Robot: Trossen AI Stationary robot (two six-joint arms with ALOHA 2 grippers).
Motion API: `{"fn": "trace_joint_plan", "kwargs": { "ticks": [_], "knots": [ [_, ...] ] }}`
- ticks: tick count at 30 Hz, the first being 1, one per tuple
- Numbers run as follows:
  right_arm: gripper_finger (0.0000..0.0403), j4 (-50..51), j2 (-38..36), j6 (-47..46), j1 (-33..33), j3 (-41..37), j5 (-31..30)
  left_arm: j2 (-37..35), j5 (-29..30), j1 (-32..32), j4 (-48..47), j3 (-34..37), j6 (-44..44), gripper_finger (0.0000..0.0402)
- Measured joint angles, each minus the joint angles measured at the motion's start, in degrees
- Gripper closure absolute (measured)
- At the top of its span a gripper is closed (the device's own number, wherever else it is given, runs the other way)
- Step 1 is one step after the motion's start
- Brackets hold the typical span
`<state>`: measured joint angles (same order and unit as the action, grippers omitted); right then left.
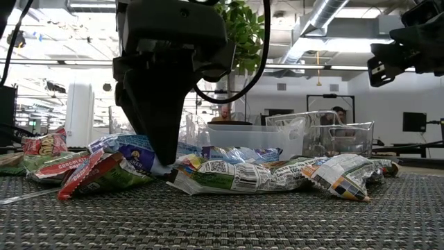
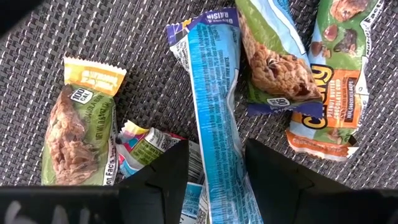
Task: Pick and place Granola Bars by type
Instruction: Put the blue granola bar into the left transparent bin
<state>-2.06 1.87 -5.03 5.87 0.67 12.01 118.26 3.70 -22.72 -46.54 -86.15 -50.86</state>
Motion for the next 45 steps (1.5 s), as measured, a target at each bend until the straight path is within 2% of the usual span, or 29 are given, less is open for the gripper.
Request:
{"fn": "trace_joint_plan", "kwargs": {
  "ticks": [8,17,21,32,38,45],
  "knots": [
    [0.0266,0.0,0.0,0.0,0.0,0.0,0.0,0.0,-0.9,0.0,0.2,0.0,0.1,0.0263],
    [0.0265,0.0,0.0,0.0,0.0,0.0,0.0,0.0,-0.9,0.0,0.7,0.0,-0.6,0.0361],
    [0.0266,0.0,0.0,0.0,0.0,0.0,0.0,0.0,-0.9,0.0,1.4,0.0,-0.7,0.0387],
    [0.0266,0.0,0.0,0.0,0.0,0.0,0.0,-1.0,0.1,-0.2,9.1,0.0,-0.4,0.0375],
    [0.0264,0.0,0.0,0.0,0.0,0.0,0.0,-4.2,4.2,-0.5,13.8,0.0,-0.6,0.0389],
    [0.0265,0.0,0.0,0.0,0.0,0.0,0.0,-8.3,10.4,-0.4,22.3,0.0,-0.5,0.0376]
  ]
}}
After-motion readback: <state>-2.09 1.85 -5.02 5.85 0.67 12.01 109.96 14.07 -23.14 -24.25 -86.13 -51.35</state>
